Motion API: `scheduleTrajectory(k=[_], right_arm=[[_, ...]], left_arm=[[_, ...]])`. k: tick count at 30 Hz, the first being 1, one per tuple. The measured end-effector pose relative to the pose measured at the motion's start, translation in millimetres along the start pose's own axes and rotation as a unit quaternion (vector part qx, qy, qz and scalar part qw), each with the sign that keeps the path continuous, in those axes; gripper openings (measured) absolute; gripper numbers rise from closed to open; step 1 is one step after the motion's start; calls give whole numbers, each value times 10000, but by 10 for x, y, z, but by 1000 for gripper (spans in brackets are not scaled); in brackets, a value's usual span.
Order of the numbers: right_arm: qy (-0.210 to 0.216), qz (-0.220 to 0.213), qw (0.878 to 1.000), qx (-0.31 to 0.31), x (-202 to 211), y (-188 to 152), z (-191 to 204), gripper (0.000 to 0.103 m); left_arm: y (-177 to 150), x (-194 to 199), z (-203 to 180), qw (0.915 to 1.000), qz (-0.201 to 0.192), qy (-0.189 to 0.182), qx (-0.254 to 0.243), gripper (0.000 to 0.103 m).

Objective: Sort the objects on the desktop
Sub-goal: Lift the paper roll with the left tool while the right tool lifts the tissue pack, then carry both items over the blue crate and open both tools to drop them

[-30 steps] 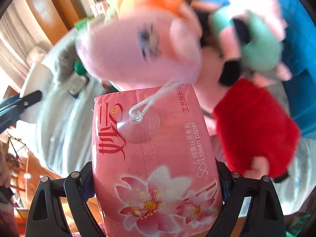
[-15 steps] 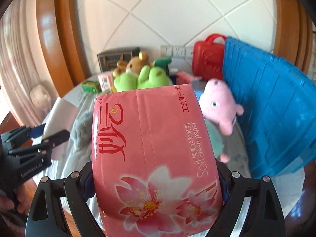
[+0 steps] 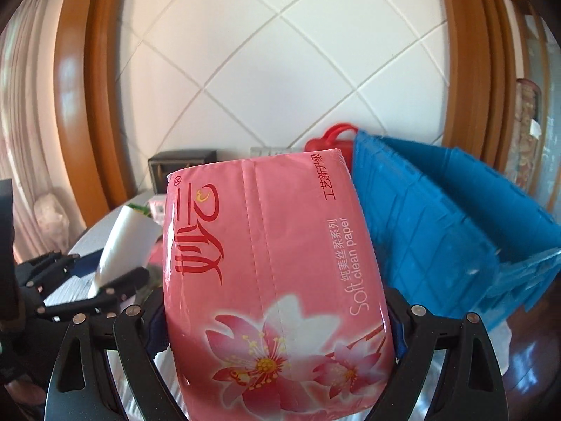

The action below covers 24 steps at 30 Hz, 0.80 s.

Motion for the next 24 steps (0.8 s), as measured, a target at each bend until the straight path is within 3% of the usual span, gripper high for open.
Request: scheduleTrajectory(k=[6,11,17,24], right_arm=[[-325,-486,9982,123,304,436,-828,92],[-641,-646,9958,83,533,762,-1877,92],[-1074,-595,9924,8,709,905,-3051,92],[-1411,-395,9891,-153,796,787,-3948,92]], left_arm=[[638,32,-910,9987,-483,-182,19,45],[1191,30,-1870,9968,-642,-459,107,45],[1634,-51,-2915,9961,-565,-676,61,45],[1713,-276,-3655,9968,-177,-765,-169,45]])
Point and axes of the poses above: each gripper's, at about its wrist camera, not at the fingertips, and x roughly against the way its jaws point, z to its left, y to its top, the point moved 10 cm from there along -x, roughly the way its jaws point, and after that the axes turned 14 degrees about y, right-handed, at the moved point
